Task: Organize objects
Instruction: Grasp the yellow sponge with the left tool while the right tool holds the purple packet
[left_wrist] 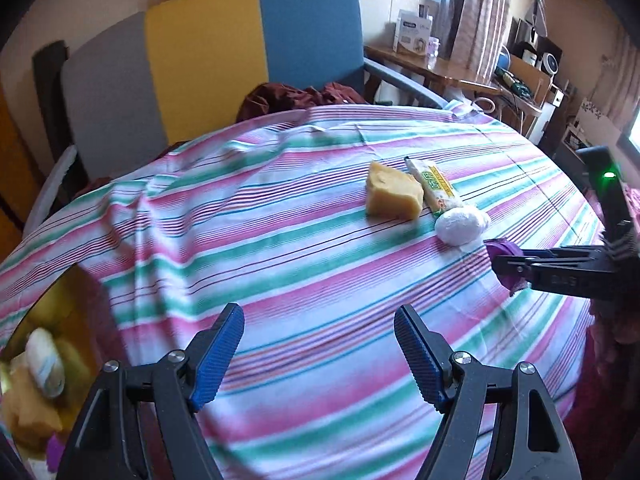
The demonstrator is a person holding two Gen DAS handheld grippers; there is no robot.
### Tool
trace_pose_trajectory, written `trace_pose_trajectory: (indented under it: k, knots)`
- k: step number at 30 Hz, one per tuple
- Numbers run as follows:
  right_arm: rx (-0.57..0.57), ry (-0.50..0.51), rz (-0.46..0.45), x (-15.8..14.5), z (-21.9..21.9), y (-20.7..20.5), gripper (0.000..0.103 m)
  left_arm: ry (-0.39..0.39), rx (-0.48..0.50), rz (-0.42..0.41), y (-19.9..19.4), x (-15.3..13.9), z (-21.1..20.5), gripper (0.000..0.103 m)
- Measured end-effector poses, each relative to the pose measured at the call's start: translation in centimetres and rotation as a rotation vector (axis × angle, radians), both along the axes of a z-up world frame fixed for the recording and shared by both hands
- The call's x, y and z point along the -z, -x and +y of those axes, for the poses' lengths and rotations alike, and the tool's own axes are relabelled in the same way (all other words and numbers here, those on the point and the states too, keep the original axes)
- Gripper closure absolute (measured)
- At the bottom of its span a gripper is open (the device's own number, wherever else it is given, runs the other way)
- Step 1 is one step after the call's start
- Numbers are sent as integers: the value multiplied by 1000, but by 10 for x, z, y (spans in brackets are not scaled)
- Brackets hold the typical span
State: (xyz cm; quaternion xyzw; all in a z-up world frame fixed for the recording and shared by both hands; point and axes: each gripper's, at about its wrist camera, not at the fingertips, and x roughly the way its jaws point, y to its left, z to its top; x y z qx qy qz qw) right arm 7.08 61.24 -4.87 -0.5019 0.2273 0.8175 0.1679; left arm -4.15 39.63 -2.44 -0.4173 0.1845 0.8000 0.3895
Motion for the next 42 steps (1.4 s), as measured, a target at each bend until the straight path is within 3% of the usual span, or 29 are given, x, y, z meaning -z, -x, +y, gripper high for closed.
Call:
trace_pose_trajectory:
  k: [6, 10, 18, 23, 28, 32, 33, 42]
  knots:
    - [106, 19, 48, -7, 22, -16, 69, 20, -5, -65, 16, 15, 52, 25]
    - [135, 28, 67, -10, 29, -20, 69, 26, 25, -50, 21, 19, 88, 24]
    - [129, 58, 73, -4, 27, -17, 69, 51, 88, 4, 26, 29, 150, 11]
    - [136, 74, 81, -4, 29, -18, 69, 102, 122, 34, 32, 44, 178, 11]
    - [144, 72, 73, -2, 28, -16, 69, 119, 113, 15, 47, 60, 195, 13]
    - [145, 71, 60, 0, 30, -15, 69, 144, 124, -65, 54, 74, 202, 30]
    - [145, 71, 59, 1, 30, -15, 69, 135, 133, -46, 51, 71, 200, 39]
    - [124, 70, 72, 1, 28, -12, 69, 59, 94, -9, 20, 49, 122, 40]
